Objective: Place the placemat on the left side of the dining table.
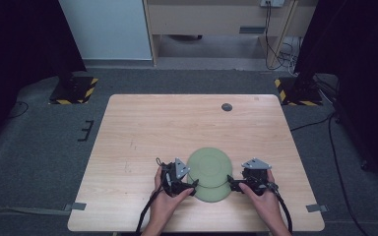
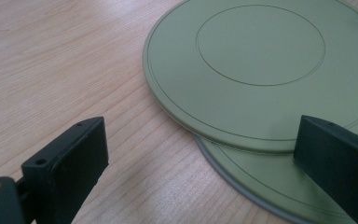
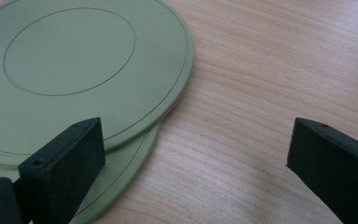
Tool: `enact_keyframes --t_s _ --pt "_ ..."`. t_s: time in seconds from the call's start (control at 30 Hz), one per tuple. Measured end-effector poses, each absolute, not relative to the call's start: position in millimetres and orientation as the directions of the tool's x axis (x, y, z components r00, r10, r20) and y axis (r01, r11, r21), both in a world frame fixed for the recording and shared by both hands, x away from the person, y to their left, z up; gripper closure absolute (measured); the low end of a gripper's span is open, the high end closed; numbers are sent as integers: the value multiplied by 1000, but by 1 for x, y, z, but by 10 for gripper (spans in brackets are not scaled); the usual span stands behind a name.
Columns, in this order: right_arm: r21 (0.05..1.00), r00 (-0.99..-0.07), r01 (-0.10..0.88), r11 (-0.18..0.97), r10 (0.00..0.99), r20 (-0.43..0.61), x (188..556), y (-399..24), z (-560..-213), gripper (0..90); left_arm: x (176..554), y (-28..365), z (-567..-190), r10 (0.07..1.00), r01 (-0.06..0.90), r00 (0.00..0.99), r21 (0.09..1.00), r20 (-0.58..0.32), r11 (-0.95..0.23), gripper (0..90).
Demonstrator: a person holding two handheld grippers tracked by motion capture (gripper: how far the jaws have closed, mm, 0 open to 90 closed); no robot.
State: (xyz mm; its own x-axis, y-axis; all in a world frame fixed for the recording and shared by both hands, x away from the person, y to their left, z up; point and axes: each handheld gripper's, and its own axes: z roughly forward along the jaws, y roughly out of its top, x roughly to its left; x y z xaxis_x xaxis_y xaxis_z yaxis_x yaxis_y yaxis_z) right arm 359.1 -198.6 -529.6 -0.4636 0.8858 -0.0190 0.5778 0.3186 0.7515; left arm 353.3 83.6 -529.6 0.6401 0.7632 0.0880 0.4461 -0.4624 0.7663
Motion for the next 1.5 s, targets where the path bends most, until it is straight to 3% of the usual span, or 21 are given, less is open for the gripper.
enact_keyframes --t_s 0.6,1.37,1.5 --pt "752 -454 577 318 891 -28 363 -199 -531 40 357 81 -522 740 434 670 779 57 -453 43" --pt "752 -460 575 322 888 -29 364 -199 -532 34 393 75 -533 733 608 647 723 -210 -329 46" --pt "752 -459 576 322 888 -28 364 -199 -532 34 393 73 -533 732 596 656 722 -185 -352 48"
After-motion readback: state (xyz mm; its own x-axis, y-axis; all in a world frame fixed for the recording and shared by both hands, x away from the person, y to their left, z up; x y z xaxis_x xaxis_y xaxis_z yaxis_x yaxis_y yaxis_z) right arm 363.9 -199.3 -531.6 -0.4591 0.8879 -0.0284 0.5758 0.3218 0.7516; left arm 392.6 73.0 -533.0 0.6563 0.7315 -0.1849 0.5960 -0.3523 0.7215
